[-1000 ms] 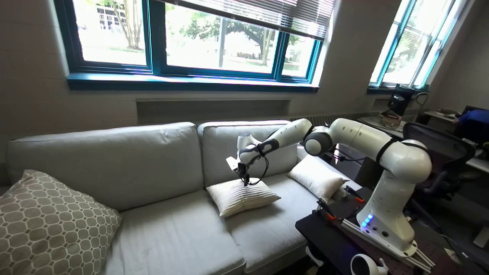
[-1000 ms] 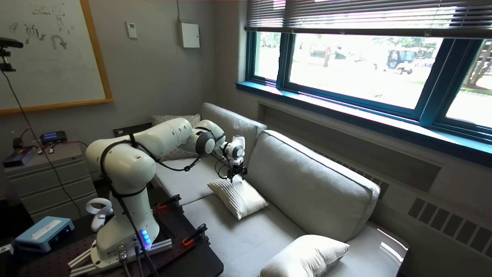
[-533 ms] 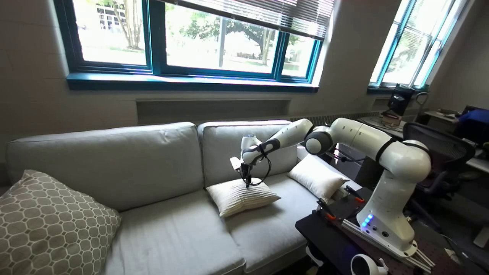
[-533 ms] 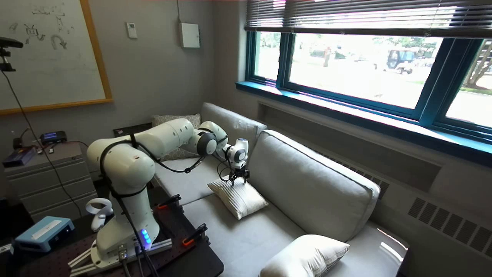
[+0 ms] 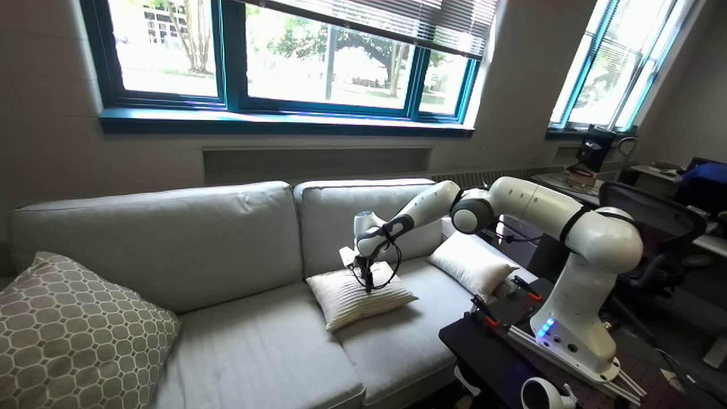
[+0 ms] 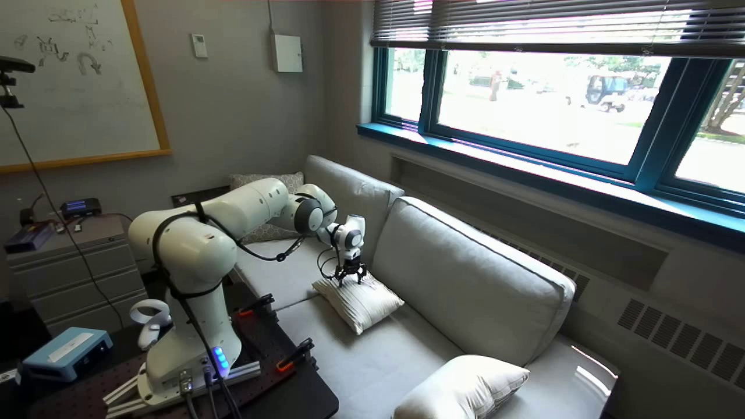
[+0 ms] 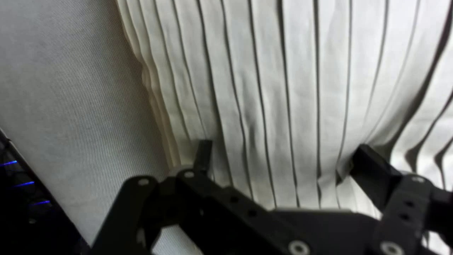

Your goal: Place the striped pillows against the right armrest

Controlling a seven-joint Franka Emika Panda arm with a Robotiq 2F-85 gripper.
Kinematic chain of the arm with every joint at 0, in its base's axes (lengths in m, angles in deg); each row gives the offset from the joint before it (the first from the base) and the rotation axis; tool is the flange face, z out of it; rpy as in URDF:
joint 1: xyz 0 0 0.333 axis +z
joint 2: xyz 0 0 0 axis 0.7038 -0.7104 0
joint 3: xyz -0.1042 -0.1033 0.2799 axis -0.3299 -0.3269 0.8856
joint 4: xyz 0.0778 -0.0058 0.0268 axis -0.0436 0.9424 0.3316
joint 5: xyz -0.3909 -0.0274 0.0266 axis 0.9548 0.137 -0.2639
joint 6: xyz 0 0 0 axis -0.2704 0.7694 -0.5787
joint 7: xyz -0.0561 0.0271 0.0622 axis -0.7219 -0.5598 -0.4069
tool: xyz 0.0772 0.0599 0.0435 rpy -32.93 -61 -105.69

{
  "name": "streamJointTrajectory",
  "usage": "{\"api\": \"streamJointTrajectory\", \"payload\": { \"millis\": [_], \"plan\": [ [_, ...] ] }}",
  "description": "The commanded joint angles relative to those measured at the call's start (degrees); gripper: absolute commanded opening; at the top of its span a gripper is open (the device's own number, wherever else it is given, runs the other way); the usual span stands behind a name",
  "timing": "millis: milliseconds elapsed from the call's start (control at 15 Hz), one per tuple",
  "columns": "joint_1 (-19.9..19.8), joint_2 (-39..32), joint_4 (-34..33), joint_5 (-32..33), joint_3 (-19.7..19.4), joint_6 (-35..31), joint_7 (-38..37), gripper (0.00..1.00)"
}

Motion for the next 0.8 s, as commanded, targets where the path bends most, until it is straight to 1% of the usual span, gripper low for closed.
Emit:
{"api": "streamJointTrajectory", "payload": {
  "millis": [0,67,133,200,400,467,600,733],
  "plan": [
    [-0.3,0.0,1.2,-0.5,0.5,2.2,-0.7,1.00],
    [-0.4,0.0,1.4,-0.3,0.3,2.7,-0.6,1.00],
    [-0.2,0.0,1.6,0.0,-0.2,2.8,-1.2,0.75],
    [-0.1,0.0,1.7,0.3,-0.8,3.0,-1.6,0.75],
    [-0.1,0.0,1.8,0.7,-1.7,3.3,-2.1,0.52],
    [-0.1,0.0,1.7,0.7,-1.9,3.5,-2.3,0.43],
    [-0.1,0.1,1.6,0.7,-2.1,3.7,-2.8,0.30],
    [-0.2,0.1,1.3,0.7,-2.2,3.9,-3.4,0.14]
  ]
}}
